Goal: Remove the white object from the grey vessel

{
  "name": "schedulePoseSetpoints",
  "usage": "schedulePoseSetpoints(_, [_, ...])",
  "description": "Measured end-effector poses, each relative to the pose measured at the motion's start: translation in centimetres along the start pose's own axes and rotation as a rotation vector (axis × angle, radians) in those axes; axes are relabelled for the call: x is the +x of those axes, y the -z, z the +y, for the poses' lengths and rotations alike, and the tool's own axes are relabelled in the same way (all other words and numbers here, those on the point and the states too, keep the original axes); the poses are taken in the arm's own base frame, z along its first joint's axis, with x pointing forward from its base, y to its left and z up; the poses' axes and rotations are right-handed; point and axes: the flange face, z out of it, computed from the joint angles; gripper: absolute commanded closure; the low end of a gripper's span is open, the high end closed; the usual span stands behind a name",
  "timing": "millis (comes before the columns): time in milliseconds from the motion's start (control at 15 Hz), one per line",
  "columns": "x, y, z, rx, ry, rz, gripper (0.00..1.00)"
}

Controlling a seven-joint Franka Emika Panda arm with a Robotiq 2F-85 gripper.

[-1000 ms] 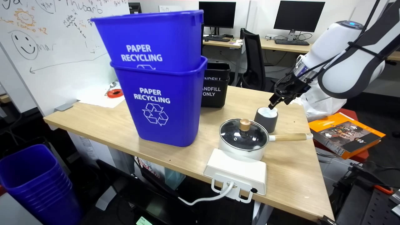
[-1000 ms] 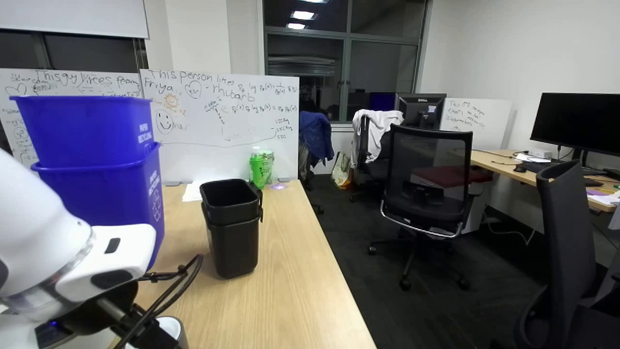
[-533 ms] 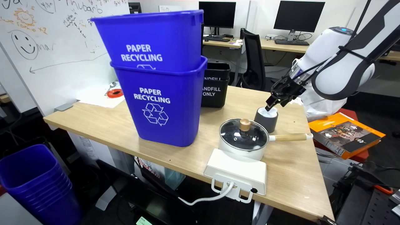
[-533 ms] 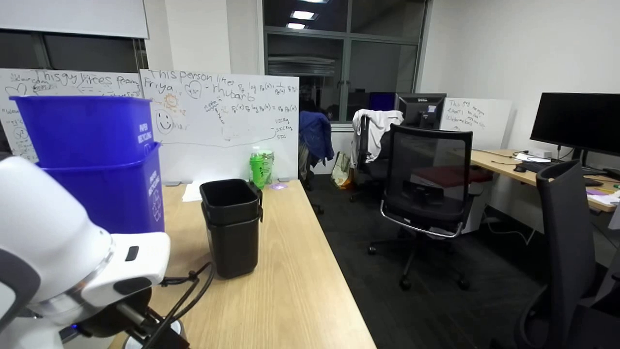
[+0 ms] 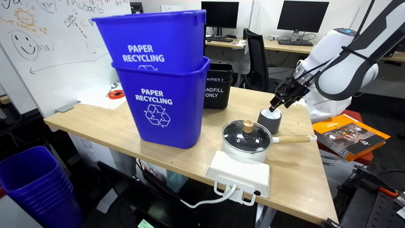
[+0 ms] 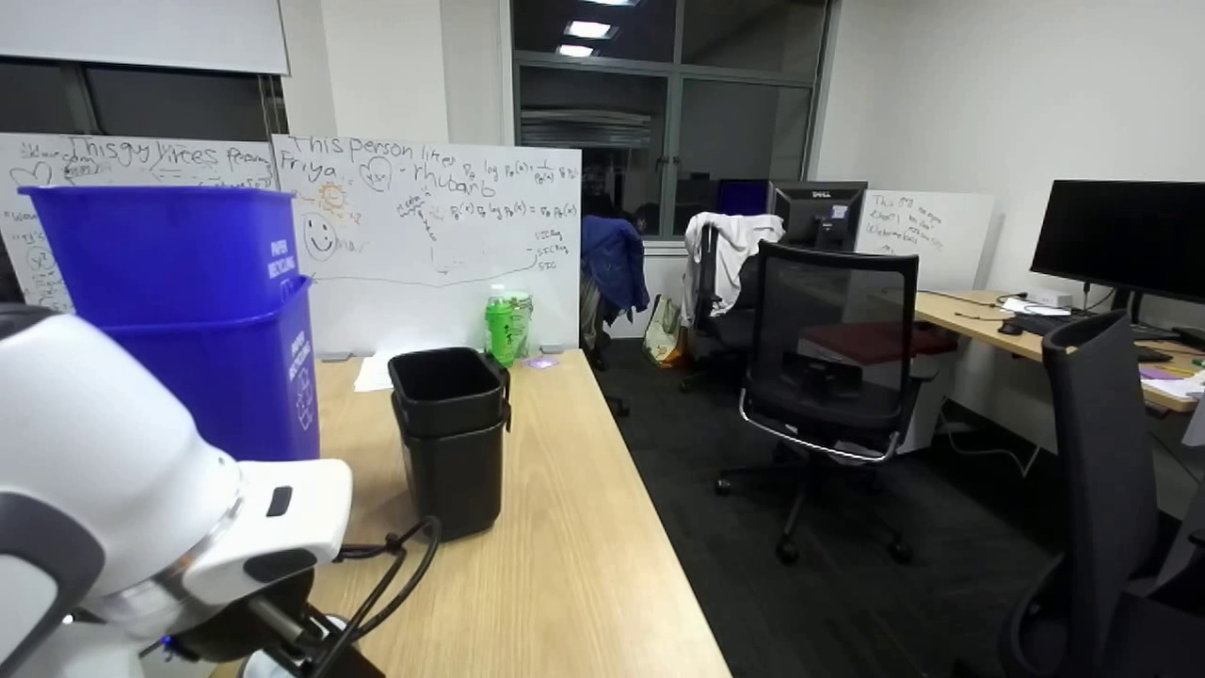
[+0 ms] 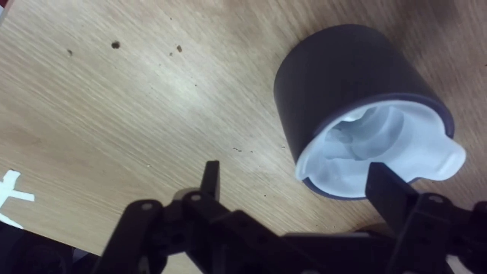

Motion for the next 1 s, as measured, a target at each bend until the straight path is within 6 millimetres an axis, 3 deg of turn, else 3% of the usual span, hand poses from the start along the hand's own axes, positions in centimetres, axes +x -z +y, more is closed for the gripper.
schedulePoseSetpoints(67, [0.05,0.00,-0.07,0.002,0.000,0.001,0.32])
schedulePoseSetpoints(133, [0.11,0.02,-0.16,0.005,0.000,0.002,0.35])
schedulePoseSetpoints(533, [0.33,0.05,-0.75,0.027,-0.006,0.005,0.77])
schedulePoseSetpoints(667, [0.19,-0.13,-0.62,0.031,-0.012,0.001,0.83])
schedulePoseSetpoints(867, [-0.07,-0.43,-0.25,0.033,-0.023,-0.006,1.00])
schedulePoseSetpoints(1000, [0.06,-0.38,-0.10,0.032,-0.025,-0.003,0.97])
